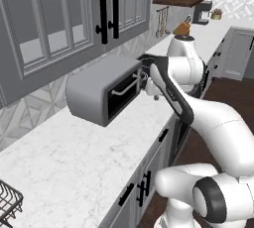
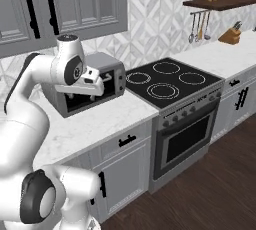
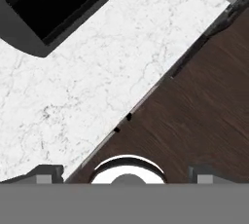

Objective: Take a straw from the drawer in front and place it inside the glass cup on the dining counter.

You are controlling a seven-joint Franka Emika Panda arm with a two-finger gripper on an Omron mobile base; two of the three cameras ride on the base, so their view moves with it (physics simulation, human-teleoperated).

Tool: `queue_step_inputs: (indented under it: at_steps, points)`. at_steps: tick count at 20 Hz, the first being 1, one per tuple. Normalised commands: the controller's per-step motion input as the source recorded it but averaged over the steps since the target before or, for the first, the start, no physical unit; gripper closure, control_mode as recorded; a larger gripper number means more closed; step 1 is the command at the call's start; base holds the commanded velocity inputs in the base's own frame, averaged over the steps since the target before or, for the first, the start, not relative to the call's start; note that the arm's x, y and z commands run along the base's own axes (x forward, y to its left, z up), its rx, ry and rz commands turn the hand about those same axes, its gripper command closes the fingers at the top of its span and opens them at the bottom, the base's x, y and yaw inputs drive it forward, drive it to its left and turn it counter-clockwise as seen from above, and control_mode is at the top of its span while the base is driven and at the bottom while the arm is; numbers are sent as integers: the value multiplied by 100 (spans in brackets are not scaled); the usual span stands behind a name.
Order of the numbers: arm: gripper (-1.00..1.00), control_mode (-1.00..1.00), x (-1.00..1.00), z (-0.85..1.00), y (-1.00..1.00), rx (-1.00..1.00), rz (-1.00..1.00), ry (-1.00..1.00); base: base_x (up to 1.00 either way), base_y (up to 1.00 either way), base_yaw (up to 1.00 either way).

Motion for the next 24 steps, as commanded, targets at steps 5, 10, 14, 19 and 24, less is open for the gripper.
queue_step_inputs:
  at_steps: [5,10,14,19,24]
  points:
    - [-100,-100,-8,-96,-99,31,-11,-9,0,0,0]
    - [-100,-100,-31,-90,-96,38,-12,-1,0,0,0]
    - [-100,-100,-10,-62,-69,39,-7,-1,0,0,0]
    - [-100,-100,1,-63,-58,32,-1,-1,0,0,0]
    - [-100,-100,20,-39,-25,31,-3,-2,0,0,0]
